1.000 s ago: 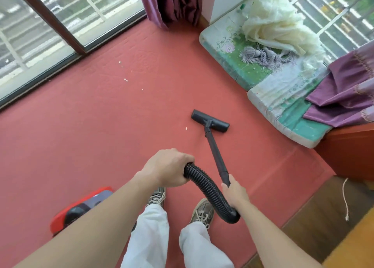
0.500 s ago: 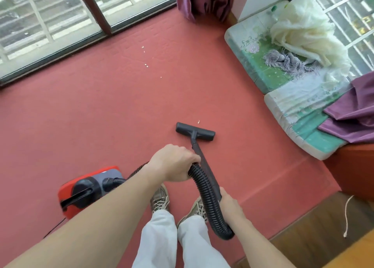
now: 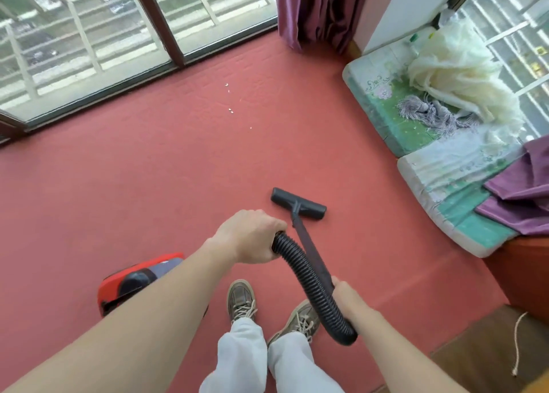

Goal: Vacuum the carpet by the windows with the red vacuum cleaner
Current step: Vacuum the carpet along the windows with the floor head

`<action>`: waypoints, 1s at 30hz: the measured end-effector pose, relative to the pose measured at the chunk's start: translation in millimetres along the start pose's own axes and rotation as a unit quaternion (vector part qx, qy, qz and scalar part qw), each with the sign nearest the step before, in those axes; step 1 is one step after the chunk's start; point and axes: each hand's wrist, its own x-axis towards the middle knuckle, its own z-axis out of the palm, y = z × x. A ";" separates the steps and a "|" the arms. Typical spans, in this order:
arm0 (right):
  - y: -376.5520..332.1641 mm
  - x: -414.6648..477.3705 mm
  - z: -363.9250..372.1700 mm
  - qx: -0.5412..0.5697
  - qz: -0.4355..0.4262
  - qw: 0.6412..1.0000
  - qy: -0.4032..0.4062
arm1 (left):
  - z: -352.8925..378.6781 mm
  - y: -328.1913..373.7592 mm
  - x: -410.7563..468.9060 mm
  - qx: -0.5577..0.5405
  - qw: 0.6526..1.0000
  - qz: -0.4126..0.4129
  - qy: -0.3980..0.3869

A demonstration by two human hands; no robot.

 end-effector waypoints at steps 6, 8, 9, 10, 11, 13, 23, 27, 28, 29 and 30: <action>-23.3 18.8 -34.5 -0.034 -0.029 0.999 0.018 | -5.4 -12.1 11.0 -0.028 0.999 -0.006 0.045; -61.7 34.9 -63.1 -0.051 -0.043 0.997 0.027 | -21.8 -34.4 19.9 -0.052 0.994 -0.034 0.086; -81.0 38.5 -74.4 -0.060 -0.049 0.997 0.027 | -31.0 -43.3 23.3 -0.058 0.992 -0.040 0.101; -101.6 43.5 -83.7 -0.070 -0.061 0.995 0.027 | -40.3 -53.2 26.8 -0.058 0.991 -0.045 0.110; -124.2 50.3 -89.9 -0.079 -0.067 0.994 0.026 | -50.4 -66.9 30.1 -0.059 0.990 -0.053 0.117; -172.0 60.2 -92.5 -0.089 -0.081 0.993 0.017 | -68.1 -99.8 28.9 -0.081 0.984 -0.082 0.138; -293.1 89.3 -86.0 -0.144 -0.090 0.985 0.011 | -98.2 -204.8 12.0 -0.114 0.972 -0.129 0.162; -315.6 94.7 -76.2 -0.165 -0.065 0.984 0.034 | -99.3 -229.2 13.1 -0.122 0.962 -0.166 0.179; -322.7 98.1 -76.2 -0.142 -0.061 0.987 0.039 | -103.4 -235.5 12.9 -0.121 0.959 -0.176 0.188; -329.1 101.4 -78.0 -0.119 -0.053 0.991 0.040 | -107.8 -240.8 13.5 -0.123 0.955 -0.187 0.193; -334.0 104.3 -81.7 -0.101 -0.050 0.993 0.042 | -112.6 -245.0 15.0 -0.128 0.951 -0.199 0.199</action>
